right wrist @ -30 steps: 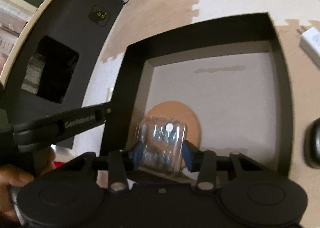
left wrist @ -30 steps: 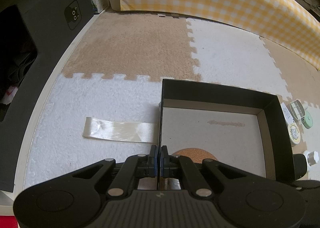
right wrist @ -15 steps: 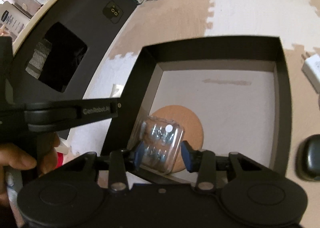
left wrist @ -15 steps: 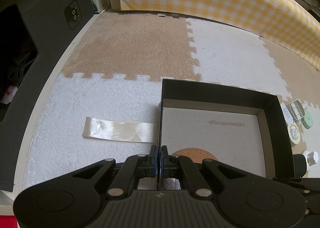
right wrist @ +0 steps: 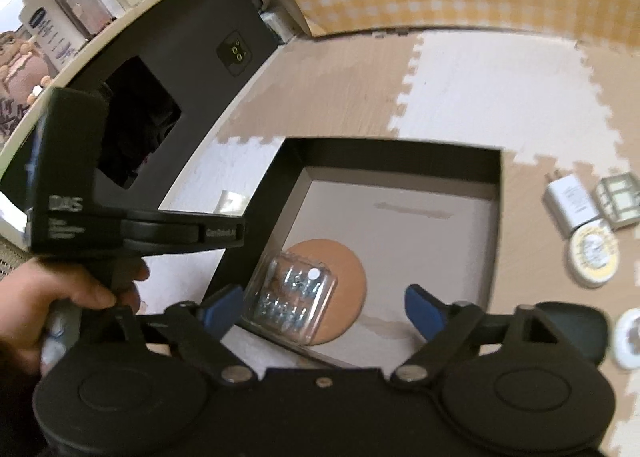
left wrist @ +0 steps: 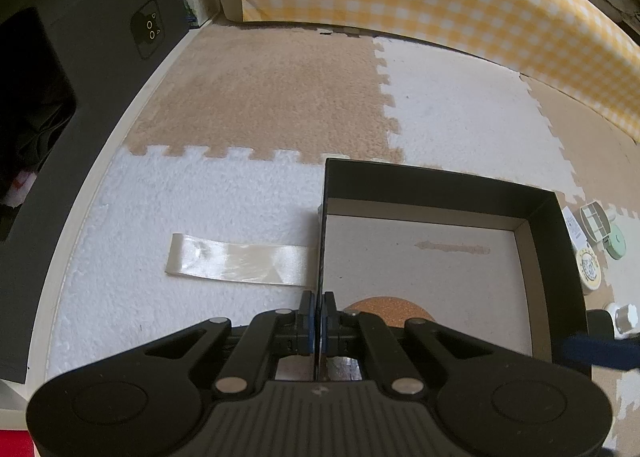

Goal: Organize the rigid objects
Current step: 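Move the right gripper to the black earbud case and grasp it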

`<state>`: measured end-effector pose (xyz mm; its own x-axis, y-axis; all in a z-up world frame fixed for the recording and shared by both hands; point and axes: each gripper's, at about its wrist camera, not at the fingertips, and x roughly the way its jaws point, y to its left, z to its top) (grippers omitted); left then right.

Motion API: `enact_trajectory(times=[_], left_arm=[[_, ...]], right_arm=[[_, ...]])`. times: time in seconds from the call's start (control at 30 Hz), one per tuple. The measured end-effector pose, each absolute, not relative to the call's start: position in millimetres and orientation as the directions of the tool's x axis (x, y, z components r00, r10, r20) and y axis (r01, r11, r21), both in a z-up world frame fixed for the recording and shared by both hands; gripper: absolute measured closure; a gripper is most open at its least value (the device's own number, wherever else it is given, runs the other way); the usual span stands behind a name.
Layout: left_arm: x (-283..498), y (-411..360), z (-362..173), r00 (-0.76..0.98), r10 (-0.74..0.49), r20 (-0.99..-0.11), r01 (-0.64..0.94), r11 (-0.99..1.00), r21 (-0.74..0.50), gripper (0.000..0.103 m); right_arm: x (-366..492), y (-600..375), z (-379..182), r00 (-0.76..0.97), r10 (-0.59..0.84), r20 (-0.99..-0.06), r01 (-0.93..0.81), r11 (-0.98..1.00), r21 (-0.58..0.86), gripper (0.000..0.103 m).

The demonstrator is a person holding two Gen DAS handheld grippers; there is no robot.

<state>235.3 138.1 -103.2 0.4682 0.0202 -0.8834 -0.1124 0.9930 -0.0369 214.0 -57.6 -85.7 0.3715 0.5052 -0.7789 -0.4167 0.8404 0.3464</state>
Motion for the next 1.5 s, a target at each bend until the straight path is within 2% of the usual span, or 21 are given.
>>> enact_trajectory(times=[0.33, 0.67, 0.83, 1.0, 1.43, 1.5], left_arm=[[236, 138, -103, 0.468, 0.021, -0.883, -0.113, 0.993, -0.036, 0.101], [236, 138, -103, 0.467, 0.03, -0.884, -0.112, 0.993, -0.026, 0.101], [236, 137, -104, 0.468, 0.031, -0.883, -0.112, 0.993, -0.024, 0.101], [236, 137, -104, 0.468, 0.031, -0.883, -0.111, 0.993, -0.024, 0.101], [236, 137, -104, 0.468, 0.032, -0.883, -0.111, 0.994, -0.022, 0.101], [236, 137, -104, 0.468, 0.032, -0.883, -0.111, 0.994, -0.023, 0.101]], right_arm=[[196, -107, -32, 0.532, 0.473, -0.703, -0.395, 0.872, 0.288, 0.0], [191, -189, 7, 0.742, 0.374, -0.556, -0.272, 0.927, 0.259, 0.0], [193, -215, -5, 0.805, 0.269, -0.529, -0.228, 0.963, 0.142, 0.0], [213, -237, -37, 0.766, 0.16, -0.623, -0.125, 0.987, 0.1, 0.0], [223, -207, -113, 0.496, 0.211, -0.842, -0.092, 0.977, 0.191, 0.0], [223, -202, -119, 0.467, 0.235, -0.852, -0.083, 0.972, 0.222, 0.012]])
